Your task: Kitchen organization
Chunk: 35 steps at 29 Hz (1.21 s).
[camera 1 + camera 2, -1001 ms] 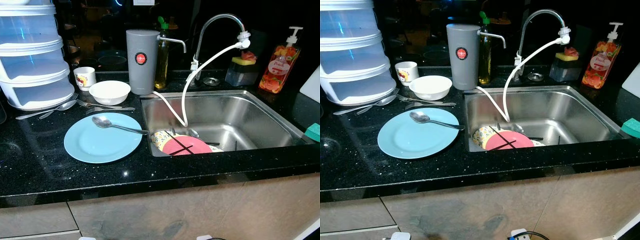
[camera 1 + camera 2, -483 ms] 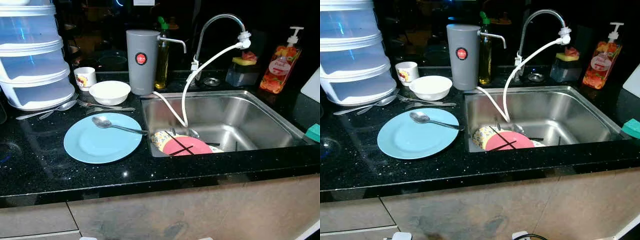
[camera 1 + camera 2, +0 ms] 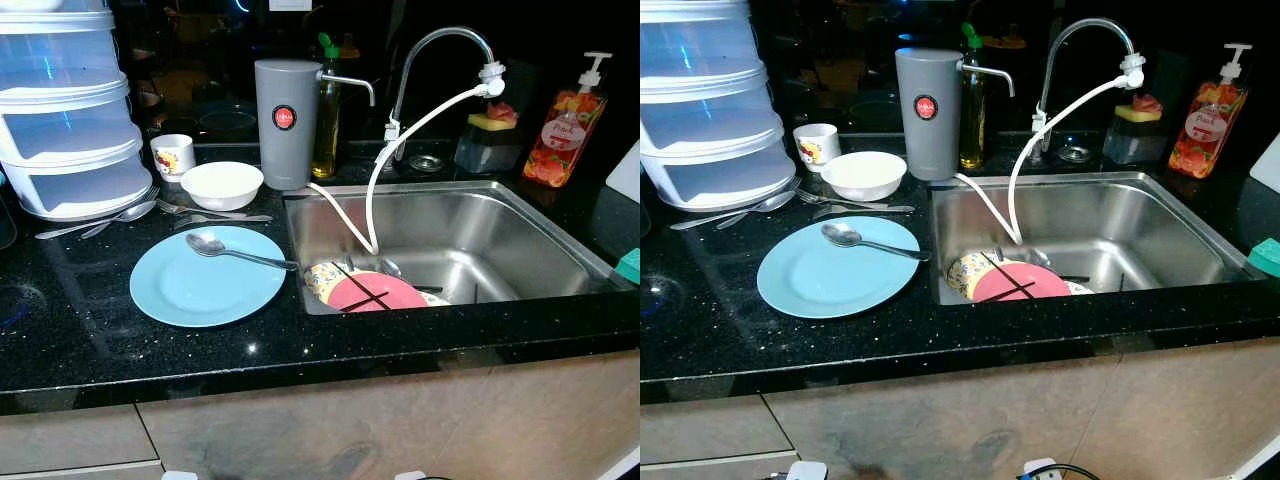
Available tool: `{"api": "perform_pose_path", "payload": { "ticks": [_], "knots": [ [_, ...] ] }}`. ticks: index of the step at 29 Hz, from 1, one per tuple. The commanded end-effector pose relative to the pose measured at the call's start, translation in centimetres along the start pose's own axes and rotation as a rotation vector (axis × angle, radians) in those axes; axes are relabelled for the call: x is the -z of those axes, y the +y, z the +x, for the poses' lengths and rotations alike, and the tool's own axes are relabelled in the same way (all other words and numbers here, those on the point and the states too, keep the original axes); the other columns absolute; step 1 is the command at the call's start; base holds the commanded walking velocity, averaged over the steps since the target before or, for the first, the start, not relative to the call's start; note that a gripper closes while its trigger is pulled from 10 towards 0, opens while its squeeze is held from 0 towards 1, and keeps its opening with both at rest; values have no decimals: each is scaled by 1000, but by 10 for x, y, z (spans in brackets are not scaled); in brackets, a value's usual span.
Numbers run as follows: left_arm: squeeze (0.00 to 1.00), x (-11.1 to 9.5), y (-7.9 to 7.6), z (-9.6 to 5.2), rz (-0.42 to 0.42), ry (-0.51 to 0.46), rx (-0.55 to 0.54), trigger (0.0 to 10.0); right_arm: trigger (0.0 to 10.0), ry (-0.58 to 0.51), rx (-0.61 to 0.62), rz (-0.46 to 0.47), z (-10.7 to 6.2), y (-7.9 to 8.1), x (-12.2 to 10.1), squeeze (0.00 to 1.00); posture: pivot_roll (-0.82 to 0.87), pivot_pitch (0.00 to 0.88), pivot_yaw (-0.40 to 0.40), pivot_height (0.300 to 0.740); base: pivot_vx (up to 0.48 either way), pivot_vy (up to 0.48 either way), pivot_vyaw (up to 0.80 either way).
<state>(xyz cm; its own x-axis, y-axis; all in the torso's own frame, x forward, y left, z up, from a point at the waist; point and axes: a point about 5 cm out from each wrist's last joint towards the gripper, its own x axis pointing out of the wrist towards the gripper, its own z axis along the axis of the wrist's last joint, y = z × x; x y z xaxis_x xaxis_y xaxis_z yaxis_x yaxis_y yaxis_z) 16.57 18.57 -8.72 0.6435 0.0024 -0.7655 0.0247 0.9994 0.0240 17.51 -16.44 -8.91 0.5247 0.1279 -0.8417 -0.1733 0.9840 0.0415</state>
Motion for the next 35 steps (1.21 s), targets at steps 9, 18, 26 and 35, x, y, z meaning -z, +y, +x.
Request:
{"api": "perform_pose_path", "payload": {
  "ticks": [9, 18, 26, 35],
  "knots": [
    [0, 10, 4, -2, -1, 47, -14, 10000, 10000, 22, 0, 8, -1, -1, 8, 0, 59, 22, -28, 740, 0, 0, 0],
    [0, 9, -5, -1, 8, 54, 0, 10000, 10000, 21, 10, 19, -1, 0, 9, 0, 48, 21, -22, 740, 0, 0, 0],
    [0, 8, -14, 0, -2, 50, 9, 10000, 10000, 15, 8, 18, -1, -1, 5, 0, 43, 17, -31, 740, 0, 0, 0],
    [0, 10, -7, -1, 12, 53, 4, 10000, 10000, 15, 19, 37, -1, -3, 5, 0, 49, 21, -20, 740, 0, 0, 0]
  ]
}}
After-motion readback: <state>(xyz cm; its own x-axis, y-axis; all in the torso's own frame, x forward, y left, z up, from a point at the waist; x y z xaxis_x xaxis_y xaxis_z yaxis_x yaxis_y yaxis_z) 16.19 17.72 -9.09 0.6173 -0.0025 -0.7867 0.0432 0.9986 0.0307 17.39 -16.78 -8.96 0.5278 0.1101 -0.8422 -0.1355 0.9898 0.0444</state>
